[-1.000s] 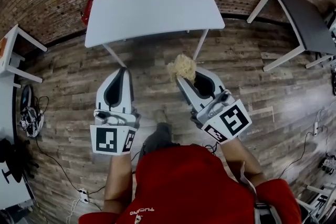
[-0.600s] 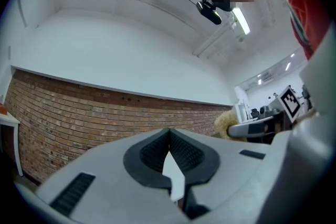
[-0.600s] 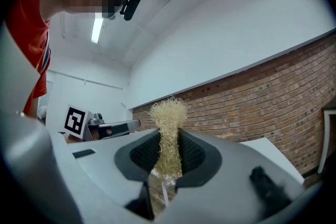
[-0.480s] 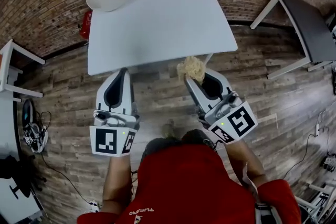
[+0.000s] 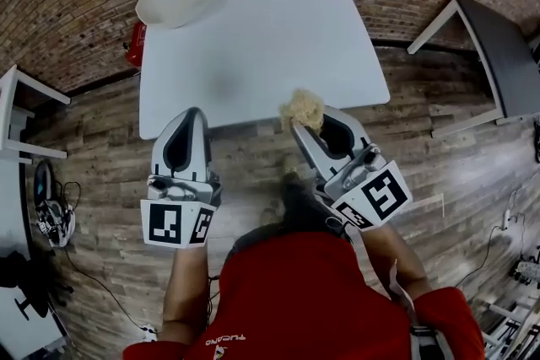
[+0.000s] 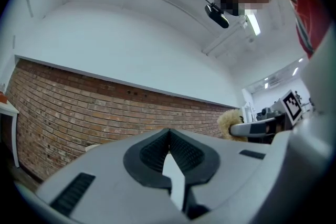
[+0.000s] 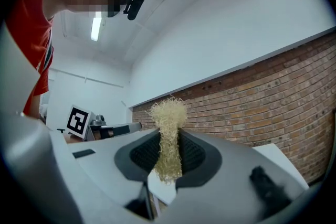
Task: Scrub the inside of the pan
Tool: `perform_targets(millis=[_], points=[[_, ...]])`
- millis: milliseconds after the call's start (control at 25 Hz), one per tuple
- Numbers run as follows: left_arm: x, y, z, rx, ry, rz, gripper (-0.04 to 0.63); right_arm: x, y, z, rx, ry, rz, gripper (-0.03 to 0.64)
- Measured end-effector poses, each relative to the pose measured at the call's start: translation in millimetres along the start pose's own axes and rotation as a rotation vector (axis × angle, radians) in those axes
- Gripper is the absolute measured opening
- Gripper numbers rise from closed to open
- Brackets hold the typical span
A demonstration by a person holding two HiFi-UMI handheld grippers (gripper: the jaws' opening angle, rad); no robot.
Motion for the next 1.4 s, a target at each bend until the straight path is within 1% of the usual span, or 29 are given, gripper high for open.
perform_targets(millis=[120,360,600,880,1000,1200,1400], points=[[3.9,-28.2,9.9,-0.025,-0.023,-0.016,0.014,5.5,-24.3,-25.1,-0.030,0.019,-0.009,0.087],[10.1,-95.4,28.0,-0.048,-0.038,-0.023,0.014,8.2,-77.4,-86.4,-0.069,0.046,-0.022,0.087],[5.7,-157.9,44.7,-0.099,-0.057,-0.038,0.014,9.9,-124.6,-146.7,-0.121,0.045,-0.025,0.087],[3.2,-212.0,55.6,-0.165,-0.080,-0.035,0.014,9.2,-168.1,-203.2,-0.193,0.038,-0.037,0.087],[3.1,-228.6,63.5,-0.200,-0.081,-0.035,0.014,8.4,-187.1,-219.2,-0.231,0.053,-0.037,0.087],[1.5,-240.1,81.6,-0.269,-0.090,-0.030,0.014,6.7,-221.5,-228.3,-0.301,0.070,-0.034,0.087],[-1.7,-249.4,104.5,-0.298,-0.105,-0.025,0.014,6.3,-256.2,-228.7,-0.338,0.084,-0.025,0.087]])
Point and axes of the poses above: the fingertips, and each gripper's own axes: y backward along the fingers, z to its left, x out of its underside, the point moved 8 cm from there along y, backward along the fingers, and after that the axes turned 8 degrees about y, right-handed, at the moved point
